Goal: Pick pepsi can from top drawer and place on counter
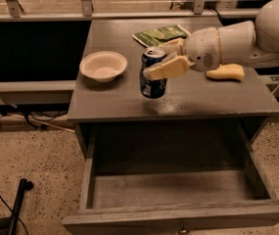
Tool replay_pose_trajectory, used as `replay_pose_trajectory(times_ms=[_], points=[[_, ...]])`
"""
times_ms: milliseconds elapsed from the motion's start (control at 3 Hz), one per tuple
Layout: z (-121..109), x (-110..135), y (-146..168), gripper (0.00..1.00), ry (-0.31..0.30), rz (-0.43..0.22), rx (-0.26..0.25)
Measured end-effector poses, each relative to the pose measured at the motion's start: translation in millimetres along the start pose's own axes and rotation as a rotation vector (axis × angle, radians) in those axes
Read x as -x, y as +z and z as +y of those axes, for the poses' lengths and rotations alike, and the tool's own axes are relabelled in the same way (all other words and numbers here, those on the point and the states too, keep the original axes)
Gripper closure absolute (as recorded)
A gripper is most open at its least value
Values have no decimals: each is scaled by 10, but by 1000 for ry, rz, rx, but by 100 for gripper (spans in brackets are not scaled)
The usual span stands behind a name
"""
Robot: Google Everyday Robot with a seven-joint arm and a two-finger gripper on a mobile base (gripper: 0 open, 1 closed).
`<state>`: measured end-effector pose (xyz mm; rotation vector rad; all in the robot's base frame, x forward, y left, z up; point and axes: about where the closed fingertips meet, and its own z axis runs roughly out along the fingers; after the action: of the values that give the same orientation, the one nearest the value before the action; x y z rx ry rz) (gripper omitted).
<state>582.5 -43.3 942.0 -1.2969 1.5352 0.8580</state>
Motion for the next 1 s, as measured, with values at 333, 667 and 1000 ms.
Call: replay_pose_trajectory(times_ms=[333,667,1000], points=[[-103,-144,124,84,37,-38,-25],[-187,-226,199,61,54,-95,-77],[-195,-208,221,38,52,-96,-79]])
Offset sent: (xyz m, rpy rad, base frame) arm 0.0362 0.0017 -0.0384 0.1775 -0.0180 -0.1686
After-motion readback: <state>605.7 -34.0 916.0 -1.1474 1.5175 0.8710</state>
